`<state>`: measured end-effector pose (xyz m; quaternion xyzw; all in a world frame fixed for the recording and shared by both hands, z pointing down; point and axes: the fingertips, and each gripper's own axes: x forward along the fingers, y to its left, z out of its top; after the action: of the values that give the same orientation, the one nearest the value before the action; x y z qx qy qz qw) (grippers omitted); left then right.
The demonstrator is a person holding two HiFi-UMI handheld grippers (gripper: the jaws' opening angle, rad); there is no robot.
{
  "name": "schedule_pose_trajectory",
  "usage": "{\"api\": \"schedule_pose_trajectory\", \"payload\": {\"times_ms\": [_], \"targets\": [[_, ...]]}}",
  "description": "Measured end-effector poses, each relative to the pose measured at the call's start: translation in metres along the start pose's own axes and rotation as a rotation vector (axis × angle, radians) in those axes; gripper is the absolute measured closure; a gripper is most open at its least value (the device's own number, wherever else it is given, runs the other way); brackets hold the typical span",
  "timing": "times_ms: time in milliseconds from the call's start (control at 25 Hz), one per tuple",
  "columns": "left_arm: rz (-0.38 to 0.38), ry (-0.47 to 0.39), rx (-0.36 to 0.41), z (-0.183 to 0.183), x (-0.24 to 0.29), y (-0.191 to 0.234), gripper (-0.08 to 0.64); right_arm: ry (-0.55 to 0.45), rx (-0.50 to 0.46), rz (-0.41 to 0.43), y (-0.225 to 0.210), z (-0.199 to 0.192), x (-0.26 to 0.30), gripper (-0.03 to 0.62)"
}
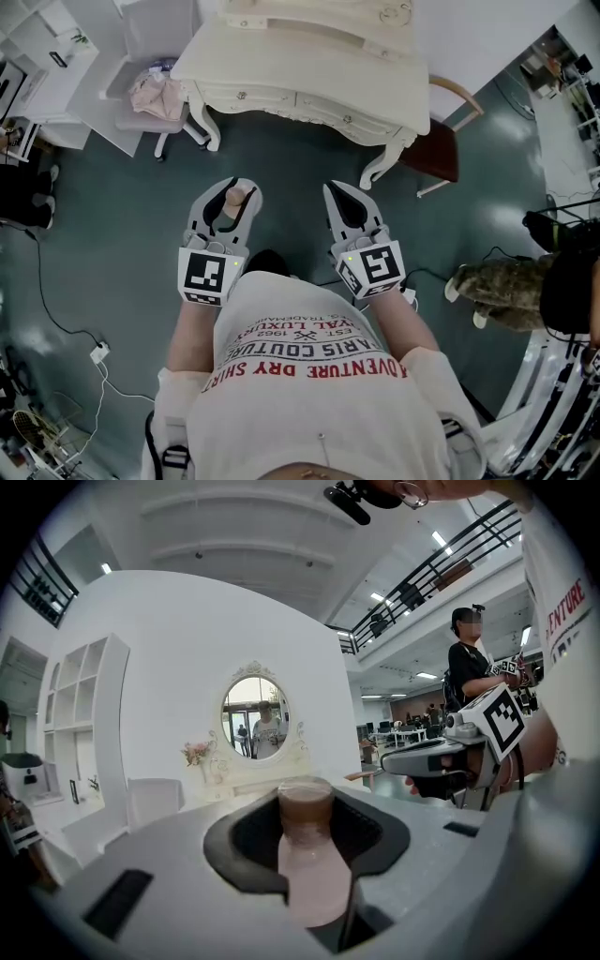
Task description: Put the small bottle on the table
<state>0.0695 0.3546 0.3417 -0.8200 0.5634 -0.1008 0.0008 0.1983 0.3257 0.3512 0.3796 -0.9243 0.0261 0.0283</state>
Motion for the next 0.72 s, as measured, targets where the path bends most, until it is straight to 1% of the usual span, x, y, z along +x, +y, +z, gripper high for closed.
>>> {"api": "schedule_pose_trajectory", "payload": {"times_ms": [200,400,560,720], "targets": [[-0.010,0.014,-0.010,-0.006,0.021,0.015,0.426,0.018,0.016,0.000,-0.010,-0.005,0.022,0.592],[-0.033,0.012,-0.021,-0.012,0.056,0.046,0.426,0.037,0.018,-0.017,-0.026,-0.011,0.062,0.594],[-0.075,0.005,-0.029,-0.015,0.095,0.081,0.426,0.044,0.022,-0.049,-0.045,-0.012,0.109,0.594],[-0.119,0.000,-0.028,-0.016,0.141,0.131,0.426,0.051,0.029,-0.086,-0.063,-0.010,0.171,0.594]]}}
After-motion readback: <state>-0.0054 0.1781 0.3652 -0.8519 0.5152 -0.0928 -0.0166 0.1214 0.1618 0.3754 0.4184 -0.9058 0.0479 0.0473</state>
